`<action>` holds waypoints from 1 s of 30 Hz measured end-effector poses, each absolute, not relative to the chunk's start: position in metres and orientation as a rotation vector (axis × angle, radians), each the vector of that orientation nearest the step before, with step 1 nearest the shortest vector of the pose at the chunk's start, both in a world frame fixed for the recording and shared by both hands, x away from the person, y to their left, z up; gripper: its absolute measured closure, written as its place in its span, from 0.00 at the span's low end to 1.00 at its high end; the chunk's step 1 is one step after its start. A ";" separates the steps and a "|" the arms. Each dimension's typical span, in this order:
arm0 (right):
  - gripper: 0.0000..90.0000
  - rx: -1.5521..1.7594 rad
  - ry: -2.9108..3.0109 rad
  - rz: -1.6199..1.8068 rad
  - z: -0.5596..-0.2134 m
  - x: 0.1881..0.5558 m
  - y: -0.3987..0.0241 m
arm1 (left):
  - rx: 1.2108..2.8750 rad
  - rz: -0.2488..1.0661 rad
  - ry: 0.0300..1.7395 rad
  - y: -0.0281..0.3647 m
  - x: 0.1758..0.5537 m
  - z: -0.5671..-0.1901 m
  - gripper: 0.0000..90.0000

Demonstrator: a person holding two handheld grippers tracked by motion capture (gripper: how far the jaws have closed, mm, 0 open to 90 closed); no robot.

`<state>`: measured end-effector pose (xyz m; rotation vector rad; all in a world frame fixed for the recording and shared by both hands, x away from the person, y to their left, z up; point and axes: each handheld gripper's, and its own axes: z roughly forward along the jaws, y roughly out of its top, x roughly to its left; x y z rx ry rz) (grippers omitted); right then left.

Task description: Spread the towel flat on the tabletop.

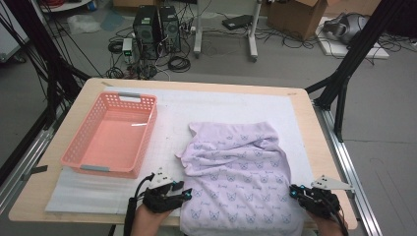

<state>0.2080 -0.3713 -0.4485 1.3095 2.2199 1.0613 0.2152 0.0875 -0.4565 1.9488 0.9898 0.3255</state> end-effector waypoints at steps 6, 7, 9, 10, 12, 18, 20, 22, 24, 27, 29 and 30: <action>0.95 1.303 2.232 1.070 -0.447 0.193 -0.376 | 1.937 0.341 1.042 0.098 0.199 -0.455 0.96; 0.96 1.299 2.234 1.078 -0.446 0.190 -0.378 | 1.939 0.336 1.049 0.102 0.195 -0.455 0.96; 0.96 1.298 2.246 1.105 -0.445 0.184 -0.381 | 1.924 0.318 1.071 0.111 0.185 -0.454 0.97; 0.96 1.298 2.258 1.113 -0.445 0.181 -0.382 | 1.922 0.312 1.074 0.115 0.179 -0.454 0.97; 0.96 1.271 2.282 1.119 -0.444 0.175 -0.380 | 1.917 0.308 1.069 0.120 0.169 -0.456 0.96; 0.84 1.260 2.320 1.127 -0.440 0.164 -0.374 | 1.864 0.333 1.050 0.127 0.156 -0.460 0.78; 0.73 1.297 2.258 1.152 -0.438 0.165 -0.374 | 1.836 0.334 1.069 0.128 0.164 -0.458 0.63; 0.67 1.312 2.206 1.169 -0.435 0.168 -0.375 | 1.802 0.329 1.071 0.128 0.173 -0.455 0.59; 0.67 1.318 2.171 1.174 -0.434 0.172 -0.375 | 1.776 0.305 1.066 0.127 0.182 -0.453 0.55; 0.67 1.329 2.139 1.163 -0.437 0.184 -0.373 | 1.773 0.291 1.048 0.125 0.195 -0.454 0.53; 0.67 1.329 2.141 1.147 -0.438 0.193 -0.371 | 1.792 0.292 1.050 0.124 0.202 -0.456 0.53; 0.67 1.330 2.144 1.141 -0.438 0.195 -0.370 | 1.802 0.288 1.042 0.123 0.204 -0.455 0.52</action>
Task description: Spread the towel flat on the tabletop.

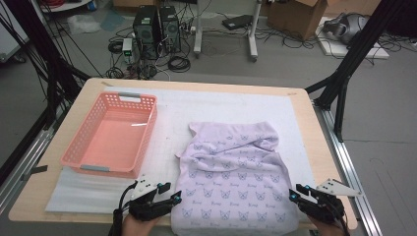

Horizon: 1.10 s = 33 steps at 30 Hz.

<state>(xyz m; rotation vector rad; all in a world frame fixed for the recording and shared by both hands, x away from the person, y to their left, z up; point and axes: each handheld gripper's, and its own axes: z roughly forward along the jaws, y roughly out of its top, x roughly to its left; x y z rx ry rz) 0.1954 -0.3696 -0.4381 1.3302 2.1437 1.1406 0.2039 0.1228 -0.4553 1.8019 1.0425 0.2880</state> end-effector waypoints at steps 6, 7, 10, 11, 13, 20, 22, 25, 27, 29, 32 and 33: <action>0.66 1.341 2.141 1.076 -0.440 0.203 -0.368 | 1.818 0.283 1.022 0.116 0.215 -0.453 0.51; 0.66 1.345 2.138 1.067 -0.441 0.204 -0.369 | 1.824 0.280 1.023 0.114 0.217 -0.453 0.51; 0.64 1.361 2.130 1.029 -0.444 0.205 -0.371 | 1.848 0.260 1.031 0.107 0.220 -0.455 0.50; 0.64 1.363 2.132 1.017 -0.446 0.205 -0.372 | 1.862 0.255 1.028 0.104 0.221 -0.456 0.50; 0.65 1.372 2.139 1.010 -0.449 0.205 -0.373 | 1.899 0.291 1.022 0.097 0.219 -0.457 0.51; 0.97 1.317 2.208 1.051 -0.448 0.201 -0.368 | 1.916 0.335 1.065 0.107 0.211 -0.456 0.97; 0.97 1.321 2.229 1.078 -0.447 0.199 -0.369 | 1.908 0.319 1.077 0.115 0.204 -0.455 0.97; 0.97 1.308 2.253 1.103 -0.447 0.196 -0.368 | 1.907 0.302 1.087 0.127 0.192 -0.454 0.97; 0.97 1.292 2.271 1.106 -0.447 0.196 -0.365 | 1.928 0.310 1.073 0.130 0.184 -0.453 0.97; 0.97 1.275 2.288 1.097 -0.446 0.195 -0.360 | 1.930 0.307 1.065 0.132 0.180 -0.453 0.97; 0.98 1.254 2.310 1.079 -0.445 0.190 -0.360 | 1.892 0.303 1.062 0.135 0.181 -0.453 0.92; 0.98 1.253 2.317 1.069 -0.445 0.187 -0.361 | 1.875 0.296 1.068 0.136 0.182 -0.453 0.83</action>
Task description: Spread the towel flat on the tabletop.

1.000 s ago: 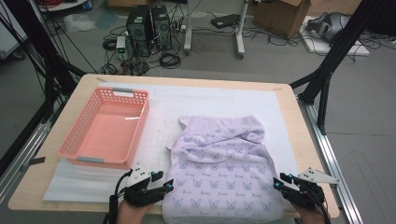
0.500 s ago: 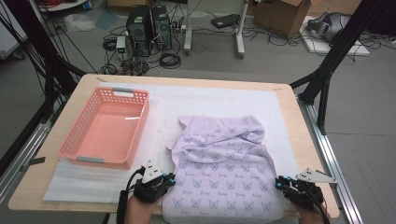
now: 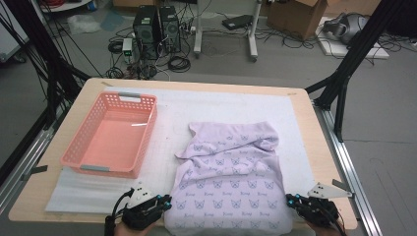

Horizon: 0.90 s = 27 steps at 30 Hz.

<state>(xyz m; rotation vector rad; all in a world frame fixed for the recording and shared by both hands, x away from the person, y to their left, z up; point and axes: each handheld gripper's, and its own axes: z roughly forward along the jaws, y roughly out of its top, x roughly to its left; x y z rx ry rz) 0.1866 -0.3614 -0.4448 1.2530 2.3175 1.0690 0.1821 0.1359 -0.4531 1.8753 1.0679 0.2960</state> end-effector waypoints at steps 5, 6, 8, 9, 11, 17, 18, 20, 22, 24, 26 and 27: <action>0.99 1.233 2.366 1.031 -0.442 0.164 -0.372 | 1.812 0.281 1.063 0.132 0.195 -0.451 0.65; 0.99 1.225 2.379 1.030 -0.441 0.161 -0.374 | 1.800 0.268 1.060 0.129 0.198 -0.451 0.62; 0.98 1.231 2.376 1.039 -0.440 0.157 -0.375 | 1.813 0.250 1.051 0.122 0.204 -0.451 0.59; 0.96 1.227 2.371 1.058 -0.439 0.157 -0.376 | 1.826 0.247 1.050 0.117 0.207 -0.452 0.57; 0.86 1.234 2.342 1.083 -0.438 0.158 -0.374 | 1.859 0.232 1.046 0.109 0.212 -0.456 0.58; 0.76 1.257 2.264 1.114 -0.434 0.166 -0.370 | 1.933 0.310 1.039 0.107 0.200 -0.455 0.97; 0.75 1.258 2.256 1.109 -0.434 0.168 -0.370 | 1.939 0.300 1.037 0.111 0.196 -0.455 0.97; 0.75 1.269 2.238 1.112 -0.434 0.173 -0.368 | 1.940 0.283 1.038 0.117 0.186 -0.455 0.97; 0.74 1.284 2.228 1.104 -0.435 0.180 -0.364 | 1.952 0.275 1.035 0.123 0.176 -0.454 0.97; 0.70 1.288 2.219 1.098 -0.436 0.186 -0.358 | 1.954 0.268 1.030 0.128 0.168 -0.454 0.97; 0.66 1.293 2.219 1.093 -0.437 0.194 -0.350 | 1.954 0.265 1.025 0.132 0.164 -0.454 0.97; 0.63 1.293 2.216 1.081 -0.438 0.198 -0.345 | 1.952 0.266 1.024 0.133 0.164 -0.454 0.96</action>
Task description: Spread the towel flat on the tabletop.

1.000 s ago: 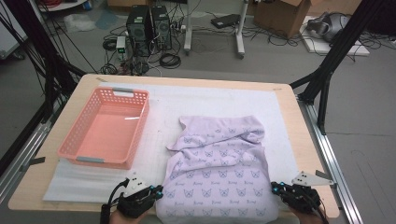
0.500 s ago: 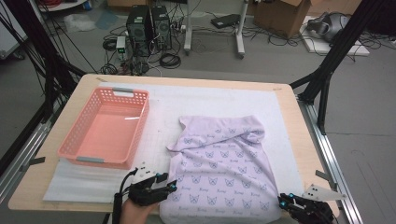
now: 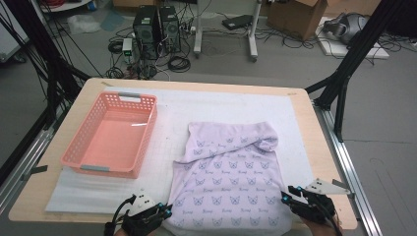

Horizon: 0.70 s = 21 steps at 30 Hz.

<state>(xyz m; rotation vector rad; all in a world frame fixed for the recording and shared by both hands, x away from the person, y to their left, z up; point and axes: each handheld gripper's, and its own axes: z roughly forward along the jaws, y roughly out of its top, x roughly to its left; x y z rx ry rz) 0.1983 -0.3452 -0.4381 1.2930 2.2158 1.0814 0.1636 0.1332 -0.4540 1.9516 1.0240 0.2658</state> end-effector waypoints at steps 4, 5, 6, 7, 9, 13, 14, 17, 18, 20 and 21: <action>0.69 1.315 2.222 0.992 -0.445 0.210 -0.333 | 1.879 0.264 1.044 0.136 0.167 -0.454 0.71; 0.81 1.308 2.216 0.999 -0.446 0.209 -0.333 | 1.865 0.269 1.039 0.137 0.169 -0.454 0.67; 0.95 1.312 2.236 1.021 -0.446 0.208 -0.334 | 1.860 0.280 1.036 0.137 0.171 -0.454 0.66; 0.95 1.300 2.249 1.010 -0.445 0.205 -0.335 | 1.856 0.285 1.035 0.137 0.173 -0.453 0.65; 0.96 1.296 2.269 0.998 -0.443 0.199 -0.339 | 1.844 0.289 1.033 0.136 0.177 -0.451 0.64; 0.96 1.297 2.297 0.974 -0.440 0.177 -0.355 | 1.829 0.290 1.037 0.132 0.187 -0.450 0.61; 0.96 1.302 2.302 0.982 -0.441 0.171 -0.359 | 1.829 0.285 1.037 0.130 0.190 -0.450 0.60; 0.96 1.289 2.318 1.002 -0.441 0.161 -0.365 | 1.849 0.272 1.045 0.121 0.200 -0.454 0.59; 0.95 1.289 2.324 1.011 -0.440 0.160 -0.366 | 1.860 0.263 1.048 0.118 0.203 -0.456 0.58; 0.90 1.289 2.311 1.030 -0.440 0.160 -0.365 | 1.876 0.285 1.035 0.111 0.205 -0.458 0.59; 0.85 1.293 2.296 1.043 -0.439 0.161 -0.364 | 1.886 0.298 1.034 0.110 0.204 -0.458 0.63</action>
